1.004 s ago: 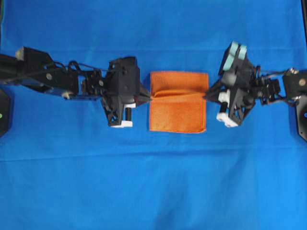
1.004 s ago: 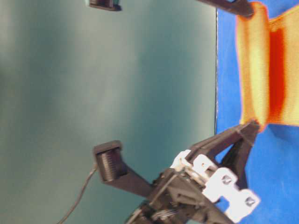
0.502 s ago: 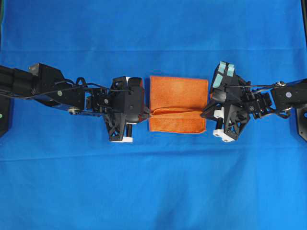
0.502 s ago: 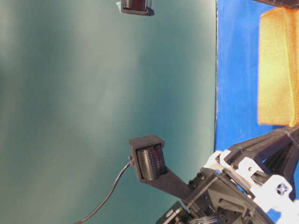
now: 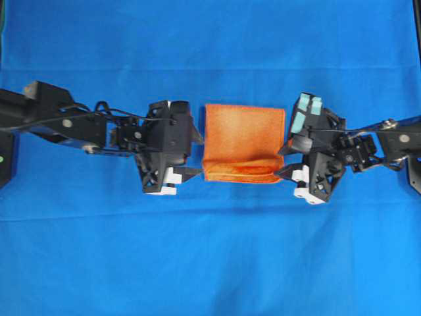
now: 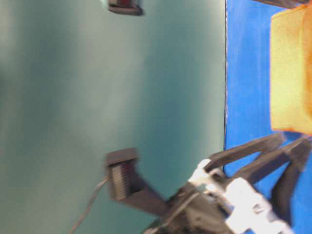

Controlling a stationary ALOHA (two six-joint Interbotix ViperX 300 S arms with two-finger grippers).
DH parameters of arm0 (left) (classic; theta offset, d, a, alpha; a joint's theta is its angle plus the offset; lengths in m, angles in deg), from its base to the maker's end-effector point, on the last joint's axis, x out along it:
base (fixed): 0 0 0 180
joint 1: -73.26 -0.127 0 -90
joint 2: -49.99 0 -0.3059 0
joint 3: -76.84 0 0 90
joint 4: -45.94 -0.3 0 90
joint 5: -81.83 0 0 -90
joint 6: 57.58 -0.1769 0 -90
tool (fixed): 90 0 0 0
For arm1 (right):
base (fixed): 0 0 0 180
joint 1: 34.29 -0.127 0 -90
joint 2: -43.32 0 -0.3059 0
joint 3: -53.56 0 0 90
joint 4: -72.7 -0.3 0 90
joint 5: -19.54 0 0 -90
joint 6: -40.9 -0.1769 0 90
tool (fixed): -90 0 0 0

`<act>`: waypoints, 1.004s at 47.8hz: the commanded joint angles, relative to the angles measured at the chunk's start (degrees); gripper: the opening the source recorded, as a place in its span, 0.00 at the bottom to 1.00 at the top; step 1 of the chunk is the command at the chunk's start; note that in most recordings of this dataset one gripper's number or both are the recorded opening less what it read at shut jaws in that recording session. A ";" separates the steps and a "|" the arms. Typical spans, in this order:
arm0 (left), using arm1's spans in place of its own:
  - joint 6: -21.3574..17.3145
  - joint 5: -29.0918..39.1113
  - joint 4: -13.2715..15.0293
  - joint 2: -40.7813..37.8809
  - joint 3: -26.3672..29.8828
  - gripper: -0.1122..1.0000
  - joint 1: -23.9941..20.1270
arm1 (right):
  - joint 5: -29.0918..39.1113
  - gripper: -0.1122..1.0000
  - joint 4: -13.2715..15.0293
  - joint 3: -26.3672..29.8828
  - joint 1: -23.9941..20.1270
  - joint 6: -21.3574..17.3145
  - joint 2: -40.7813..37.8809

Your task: Fold the orange towel.

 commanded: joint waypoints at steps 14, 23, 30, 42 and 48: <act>0.00 5.10 0.00 18.19 -5.19 0.66 1.76 | 11.87 0.61 1.41 -1.85 -1.58 0.44 19.60; 0.09 3.52 0.00 28.56 -11.43 0.66 1.67 | 14.85 0.61 2.99 -4.57 -1.58 0.79 31.55; 0.18 1.58 0.00 37.09 -16.35 0.66 1.05 | 18.11 0.61 5.71 -6.42 -1.58 1.05 39.90; 0.18 1.32 0.00 51.42 -23.55 0.66 0.62 | 19.60 0.61 9.84 -11.34 -1.58 1.05 49.75; 0.26 0.88 0.00 57.48 -27.69 0.66 0.62 | 19.60 0.61 10.90 -14.06 -1.58 1.05 53.09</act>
